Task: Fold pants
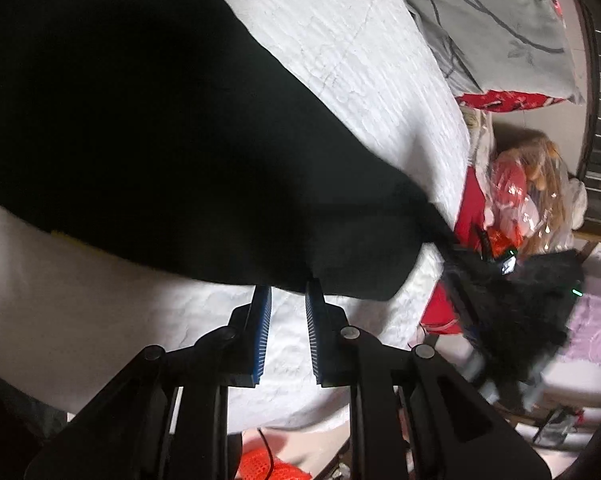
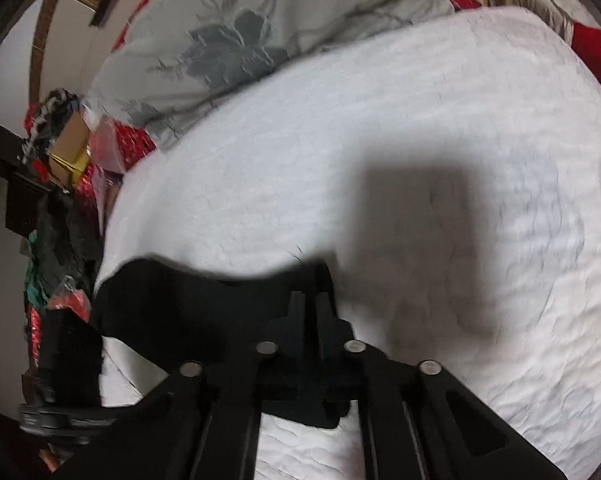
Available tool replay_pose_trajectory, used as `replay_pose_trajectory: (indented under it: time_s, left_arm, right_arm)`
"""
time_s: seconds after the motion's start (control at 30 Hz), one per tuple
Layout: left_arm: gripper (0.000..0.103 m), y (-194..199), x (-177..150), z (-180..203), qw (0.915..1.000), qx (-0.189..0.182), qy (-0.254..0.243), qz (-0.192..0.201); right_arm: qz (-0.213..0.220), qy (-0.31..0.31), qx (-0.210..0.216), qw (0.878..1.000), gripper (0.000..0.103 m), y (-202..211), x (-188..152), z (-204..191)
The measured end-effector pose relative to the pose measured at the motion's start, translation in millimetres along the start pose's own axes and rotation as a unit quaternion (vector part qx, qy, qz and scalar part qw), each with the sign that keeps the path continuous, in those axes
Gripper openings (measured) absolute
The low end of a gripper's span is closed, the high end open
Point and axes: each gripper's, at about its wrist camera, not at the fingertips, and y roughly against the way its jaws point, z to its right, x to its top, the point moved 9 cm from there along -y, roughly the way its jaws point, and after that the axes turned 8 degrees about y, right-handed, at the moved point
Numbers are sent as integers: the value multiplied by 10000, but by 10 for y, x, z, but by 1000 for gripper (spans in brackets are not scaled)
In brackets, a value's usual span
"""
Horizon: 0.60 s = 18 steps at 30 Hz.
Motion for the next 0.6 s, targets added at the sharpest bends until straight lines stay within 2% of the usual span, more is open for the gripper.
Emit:
replay_pose_trajectory:
  time_s: [0.07,0.17,0.23,0.4,0.5,0.6]
  left_arm:
    - [14,-54,29,-21,9999,130,29,53]
    - [14,-69,33,-37,9999,68,134,28]
    - [14,-36,2,-33,9999,33,142,11]
    - [14,17,-167,-17,9998,-65,172,-55]
    - [14,25,-209,4,9999,-39,40,-160]
    - [14,238,-69,9,9996,33,-225,176]
  right_arm:
    - [32,50,11,10000,3,17,45,24]
    - [-299,-75,-129,9994,3,-118,-73,182]
    - [-371,-187,-96,9991,8,-136,-149,245]
    - [4,-769,323,9965,12,93,-191,384]
    - [74,-922,203,9955,23,220,-256,499]
    - [68,-913,127,9957,26,310,-338,515]
